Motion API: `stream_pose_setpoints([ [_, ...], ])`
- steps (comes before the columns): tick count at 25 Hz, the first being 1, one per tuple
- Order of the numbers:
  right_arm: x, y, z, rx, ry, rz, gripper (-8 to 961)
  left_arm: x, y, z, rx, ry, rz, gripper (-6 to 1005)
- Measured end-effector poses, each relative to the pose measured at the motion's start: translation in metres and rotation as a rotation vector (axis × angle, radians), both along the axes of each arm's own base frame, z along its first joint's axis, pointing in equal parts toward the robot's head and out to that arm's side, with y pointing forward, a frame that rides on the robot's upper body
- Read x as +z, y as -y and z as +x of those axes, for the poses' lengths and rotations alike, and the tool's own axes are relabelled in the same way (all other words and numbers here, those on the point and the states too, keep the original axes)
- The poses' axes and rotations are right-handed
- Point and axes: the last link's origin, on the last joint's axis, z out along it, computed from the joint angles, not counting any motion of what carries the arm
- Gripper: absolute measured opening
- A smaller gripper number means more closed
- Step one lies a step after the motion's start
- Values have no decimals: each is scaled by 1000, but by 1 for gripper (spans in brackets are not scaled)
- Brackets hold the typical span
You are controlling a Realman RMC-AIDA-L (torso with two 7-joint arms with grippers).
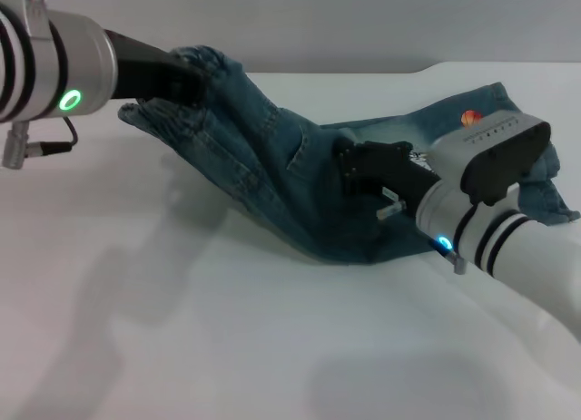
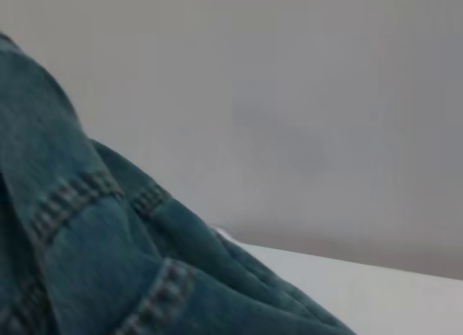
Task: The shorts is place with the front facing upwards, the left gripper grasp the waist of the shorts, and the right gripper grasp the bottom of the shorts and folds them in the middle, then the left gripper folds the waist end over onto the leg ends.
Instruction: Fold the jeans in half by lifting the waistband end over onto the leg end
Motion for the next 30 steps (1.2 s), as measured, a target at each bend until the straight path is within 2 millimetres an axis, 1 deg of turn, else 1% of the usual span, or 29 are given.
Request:
stream_pose_setpoints([
  [3, -4, -1, -6, -2, -18, -33, -1, -3, 1, 1, -8, 1, -9, 87],
  [7, -16, 4, -15, 11, -30, -107, -1, -5, 2, 4, -19, 7, -11, 90],
  [8, -18, 6, -17, 14, -30, -120, -1, -6, 1, 10, -47, 21, -14, 90],
  [10, -22, 9, -19, 22, -30, -147, -1, -6, 1, 12, -53, 23, -12, 92],
  [15, -30, 18, -22, 27, -39, -193, -1, -5, -3, 23, -104, 45, 4, 95],
  [22, -40, 22, -41, 73, -33, -244, 0, -7, -4, 37, -172, 72, 2, 101],
  [27, -46, 24, -55, 116, -23, -271, 0, -8, -4, 41, -190, 84, 3, 104],
  [30, -48, 26, -57, 126, -15, -282, 0, -8, -5, 42, -195, 88, 7, 107],
])
